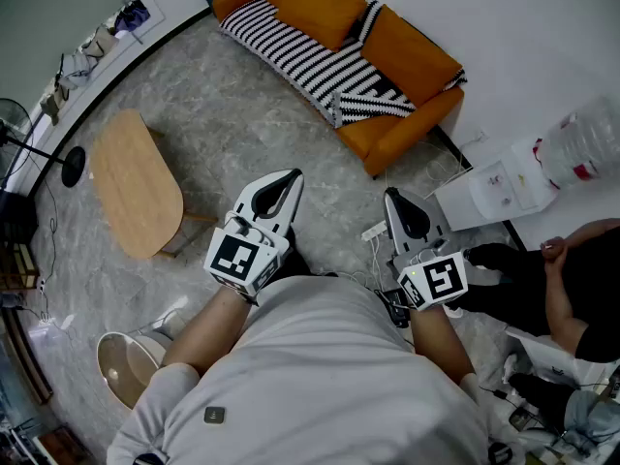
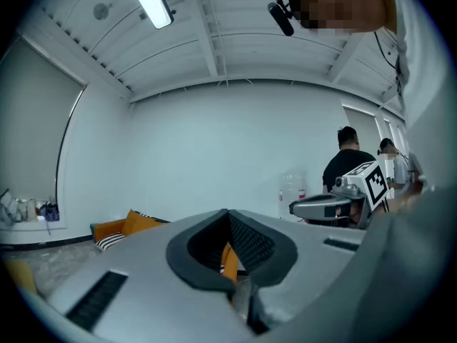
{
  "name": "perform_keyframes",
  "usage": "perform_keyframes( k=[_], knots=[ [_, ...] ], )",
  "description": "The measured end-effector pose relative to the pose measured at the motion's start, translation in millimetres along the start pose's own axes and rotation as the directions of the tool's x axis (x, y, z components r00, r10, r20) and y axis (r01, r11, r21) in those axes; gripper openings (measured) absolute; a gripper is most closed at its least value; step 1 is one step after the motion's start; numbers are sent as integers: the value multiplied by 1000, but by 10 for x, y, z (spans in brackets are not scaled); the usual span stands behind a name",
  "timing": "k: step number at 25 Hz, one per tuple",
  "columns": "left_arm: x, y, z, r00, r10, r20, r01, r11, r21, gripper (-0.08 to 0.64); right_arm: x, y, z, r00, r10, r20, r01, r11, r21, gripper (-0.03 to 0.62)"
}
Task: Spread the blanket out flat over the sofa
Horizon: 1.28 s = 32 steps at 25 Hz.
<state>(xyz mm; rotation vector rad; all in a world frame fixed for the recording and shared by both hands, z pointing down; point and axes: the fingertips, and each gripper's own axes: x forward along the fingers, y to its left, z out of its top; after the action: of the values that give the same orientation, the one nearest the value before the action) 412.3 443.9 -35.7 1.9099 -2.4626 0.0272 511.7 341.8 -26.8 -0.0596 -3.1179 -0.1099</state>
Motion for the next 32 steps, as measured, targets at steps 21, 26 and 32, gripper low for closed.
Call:
perform_keyframes(
  k=[21,26,32],
  knots=[
    [398,1445,-249,999,-32,-40,30,997,-69,6,1353,-160,-196,995,-41,-94,45,998,40,26],
    [584,1979,-225,997,-64,-53,60,996,-70,6,1877,-253,-180,990,-75,-121,83,995,62,26],
    [819,2300,-283,992,-101,-71,94,991,-90,6,2228,-421,-191,984,-114,-137,125,989,75,26]
  ],
)
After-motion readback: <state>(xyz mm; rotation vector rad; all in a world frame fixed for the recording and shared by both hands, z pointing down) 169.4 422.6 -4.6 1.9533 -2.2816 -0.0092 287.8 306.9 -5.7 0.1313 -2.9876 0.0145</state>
